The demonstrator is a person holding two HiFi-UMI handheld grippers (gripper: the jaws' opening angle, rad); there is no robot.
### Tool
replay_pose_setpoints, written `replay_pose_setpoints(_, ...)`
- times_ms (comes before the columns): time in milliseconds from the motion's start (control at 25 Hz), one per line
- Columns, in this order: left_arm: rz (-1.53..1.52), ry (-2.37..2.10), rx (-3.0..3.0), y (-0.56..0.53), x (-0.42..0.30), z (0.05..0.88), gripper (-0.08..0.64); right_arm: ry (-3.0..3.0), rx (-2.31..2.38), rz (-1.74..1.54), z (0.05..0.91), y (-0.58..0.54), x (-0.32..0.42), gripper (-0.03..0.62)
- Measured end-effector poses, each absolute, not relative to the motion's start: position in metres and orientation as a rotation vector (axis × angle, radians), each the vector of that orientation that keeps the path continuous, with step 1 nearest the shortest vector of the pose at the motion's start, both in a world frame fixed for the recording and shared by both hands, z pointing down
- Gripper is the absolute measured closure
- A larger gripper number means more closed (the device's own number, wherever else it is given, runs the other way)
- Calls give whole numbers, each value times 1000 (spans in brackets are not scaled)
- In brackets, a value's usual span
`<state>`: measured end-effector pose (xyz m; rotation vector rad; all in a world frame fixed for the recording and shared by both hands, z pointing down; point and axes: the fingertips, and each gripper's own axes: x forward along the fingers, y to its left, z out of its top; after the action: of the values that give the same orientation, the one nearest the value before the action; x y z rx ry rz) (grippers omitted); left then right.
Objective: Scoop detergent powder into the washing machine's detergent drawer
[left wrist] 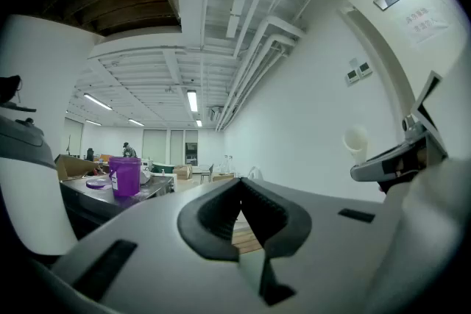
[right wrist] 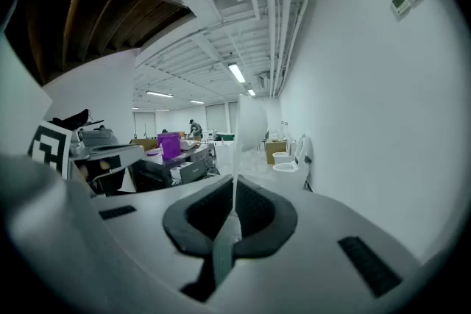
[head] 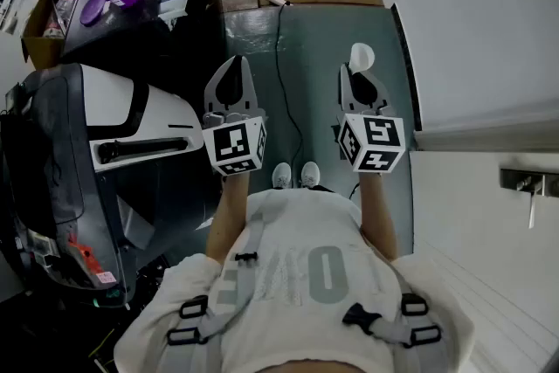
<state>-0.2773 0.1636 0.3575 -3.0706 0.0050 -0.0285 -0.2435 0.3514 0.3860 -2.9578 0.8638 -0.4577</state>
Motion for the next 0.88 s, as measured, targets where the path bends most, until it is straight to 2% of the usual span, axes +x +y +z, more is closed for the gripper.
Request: replay_pose_setpoints(880, 19, 105, -3072, 223, -262, 347, 541, 978, -2884, -494, 401, 395, -223, 594)
